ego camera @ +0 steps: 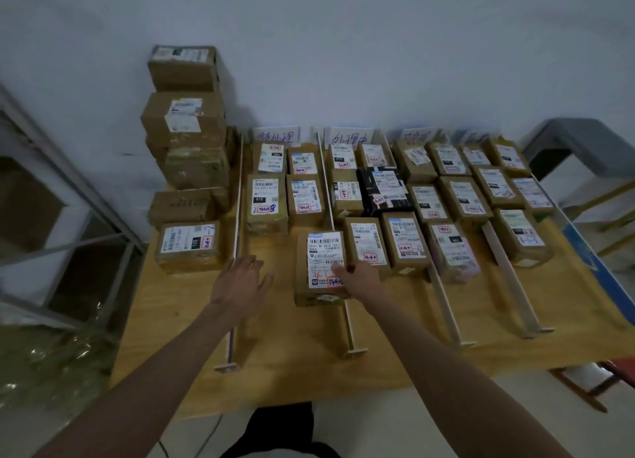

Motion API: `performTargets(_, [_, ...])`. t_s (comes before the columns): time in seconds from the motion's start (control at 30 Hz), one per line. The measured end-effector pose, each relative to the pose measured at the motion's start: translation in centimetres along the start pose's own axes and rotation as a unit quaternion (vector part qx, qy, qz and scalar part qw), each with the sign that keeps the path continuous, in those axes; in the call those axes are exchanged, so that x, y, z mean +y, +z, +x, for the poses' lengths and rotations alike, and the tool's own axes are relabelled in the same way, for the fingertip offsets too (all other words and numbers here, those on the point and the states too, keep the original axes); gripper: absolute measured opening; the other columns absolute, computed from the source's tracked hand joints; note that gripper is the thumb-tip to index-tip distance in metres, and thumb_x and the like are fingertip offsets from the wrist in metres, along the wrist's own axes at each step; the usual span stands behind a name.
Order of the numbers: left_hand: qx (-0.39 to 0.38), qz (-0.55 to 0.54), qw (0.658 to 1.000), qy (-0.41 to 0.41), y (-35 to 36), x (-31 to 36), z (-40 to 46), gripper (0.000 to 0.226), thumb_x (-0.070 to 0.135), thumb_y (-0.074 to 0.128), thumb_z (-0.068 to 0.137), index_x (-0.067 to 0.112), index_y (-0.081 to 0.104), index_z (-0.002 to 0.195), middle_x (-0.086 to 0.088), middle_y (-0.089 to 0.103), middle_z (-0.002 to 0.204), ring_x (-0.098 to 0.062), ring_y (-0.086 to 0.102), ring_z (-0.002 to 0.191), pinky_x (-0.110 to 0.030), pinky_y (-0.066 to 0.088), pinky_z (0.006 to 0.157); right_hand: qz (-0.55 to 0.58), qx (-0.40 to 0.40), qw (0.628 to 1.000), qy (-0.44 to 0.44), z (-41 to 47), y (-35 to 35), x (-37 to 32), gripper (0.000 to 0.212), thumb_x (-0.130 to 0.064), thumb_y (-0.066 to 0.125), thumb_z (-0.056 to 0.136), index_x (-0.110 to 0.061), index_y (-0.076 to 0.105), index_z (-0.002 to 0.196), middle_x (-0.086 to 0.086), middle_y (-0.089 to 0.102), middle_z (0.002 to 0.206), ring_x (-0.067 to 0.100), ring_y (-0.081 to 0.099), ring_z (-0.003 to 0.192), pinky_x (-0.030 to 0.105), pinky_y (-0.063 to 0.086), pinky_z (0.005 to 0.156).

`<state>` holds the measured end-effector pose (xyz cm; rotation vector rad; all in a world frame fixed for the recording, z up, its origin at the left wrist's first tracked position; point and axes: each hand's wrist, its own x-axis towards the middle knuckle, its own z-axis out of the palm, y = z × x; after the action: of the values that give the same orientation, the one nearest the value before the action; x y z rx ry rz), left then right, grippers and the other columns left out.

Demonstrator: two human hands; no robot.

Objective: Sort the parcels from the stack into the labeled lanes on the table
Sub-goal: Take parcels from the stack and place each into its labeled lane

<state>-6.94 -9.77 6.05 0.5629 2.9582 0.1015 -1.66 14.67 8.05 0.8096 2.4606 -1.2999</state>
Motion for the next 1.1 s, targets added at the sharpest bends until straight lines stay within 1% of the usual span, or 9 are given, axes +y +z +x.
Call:
performTargets(0.17, [-0.004,0.012,1.0,0.004,0.0,-1.8,4.7,0.048,0.048,0.034,0.1,0.019,0.056,0.132,-0.001,0.057,0.134,-0.019,0.051,0.124,-0.038,0.03,0.114,-0.039,0.0,0.999,0.014,5.9,1.3,-1.6,0.039,-0.041,0.056,0.098,-0.004,0.066,0.106,0.009,0.071,0.101,0.02,0.069,0.091,0.031,0.057,0.079])
performTargets(0.27, [-0.007,0.002,1.0,0.008,0.3,-2.4,6.8,0.045,0.045,0.034,0.1,0.019,0.057,0.129,-0.001,0.057,0.133,-0.018,0.051,0.124,-0.038,0.029,0.114,-0.049,-0.005,0.998,0.03,8.9,2.4,-2.1,0.036,-0.041,0.056,0.098,-0.006,0.066,0.103,0.008,0.071,0.101,0.017,0.067,0.085,0.024,0.053,0.066])
performTargets(0.3, [-0.008,-0.001,1.0,0.008,0.4,-2.6,7.4,0.044,0.044,0.034,0.101,0.019,0.057,0.129,-0.001,0.056,0.134,-0.018,0.051,0.125,-0.038,0.028,0.115,-0.05,-0.006,0.998,0.032,9.8,2.7,-2.1,0.035,-0.04,0.056,0.098,-0.006,0.065,0.104,0.007,0.072,0.101,0.016,0.067,0.085,0.024,0.054,0.067])
performTargets(0.4, [-0.012,-0.004,1.0,0.014,1.0,-2.9,8.8,0.044,0.041,0.034,0.101,0.017,0.056,0.13,-0.002,0.054,0.138,-0.018,0.049,0.127,-0.039,0.027,0.117,-0.054,-0.007,0.997,0.05,11.7,3.7,-1.9,0.033,-0.04,0.056,0.098,-0.008,0.064,0.105,0.005,0.071,0.1,0.018,0.07,0.09,0.035,0.059,0.081])
performTargets(0.57, [-0.001,-0.027,0.999,0.027,1.7,-3.2,10.0,0.039,0.038,0.038,0.102,0.015,0.059,0.125,-0.001,0.056,0.132,-0.017,0.052,0.123,-0.039,0.027,0.115,-0.073,0.005,0.995,0.061,13.5,4.3,-1.6,0.027,-0.036,0.056,0.099,-0.011,0.061,0.106,0.005,0.07,0.105,0.016,0.068,0.089,0.025,0.055,0.067])
performTargets(0.7, [0.011,-0.048,0.998,0.027,2.1,-3.2,10.2,0.042,0.039,0.037,0.099,0.014,0.062,0.121,-0.004,0.061,0.127,-0.02,0.056,0.119,-0.041,0.031,0.113,-0.093,0.018,0.994,0.056,14.2,4.7,-1.8,0.029,-0.036,0.054,0.099,-0.01,0.061,0.109,0.007,0.064,0.114,0.019,0.067,0.098,0.038,0.058,0.086])
performTargets(0.9, [0.024,-0.055,0.998,0.023,2.4,-3.1,9.6,0.038,0.037,0.045,0.099,0.011,0.066,0.117,-0.007,0.065,0.122,-0.022,0.06,0.115,-0.043,0.036,0.11,-0.12,0.036,0.992,0.034,13.9,4.7,-2.4,0.037,-0.033,0.053,0.1,-0.008,0.049,0.127,0.011,0.055,0.125,0.027,0.06,0.113,0.044,0.054,0.093])
performTargets(1.0, [0.011,-0.057,0.998,0.022,2.6,-3.4,9.1,0.039,0.038,0.047,0.1,0.011,0.064,0.122,-0.006,0.062,0.126,-0.021,0.057,0.12,-0.041,0.033,0.112,-0.156,0.073,0.985,0.0,12.7,5.0,-2.5,0.043,-0.03,0.057,0.097,-0.01,0.042,0.132,0.01,0.047,0.131,0.026,0.051,0.121,0.042,0.052,0.096])
performTargets(1.1, [0.007,-0.055,0.998,0.017,2.4,-3.6,8.6,0.047,0.041,0.038,0.099,0.011,0.065,0.122,-0.006,0.063,0.127,-0.022,0.058,0.118,-0.04,0.033,0.111,-0.24,0.092,0.963,-0.082,10.8,5.8,-1.9,0.043,-0.028,0.053,0.099,-0.013,0.04,0.137,0.005,0.041,0.137,0.02,0.044,0.123,0.032,0.049,0.096])
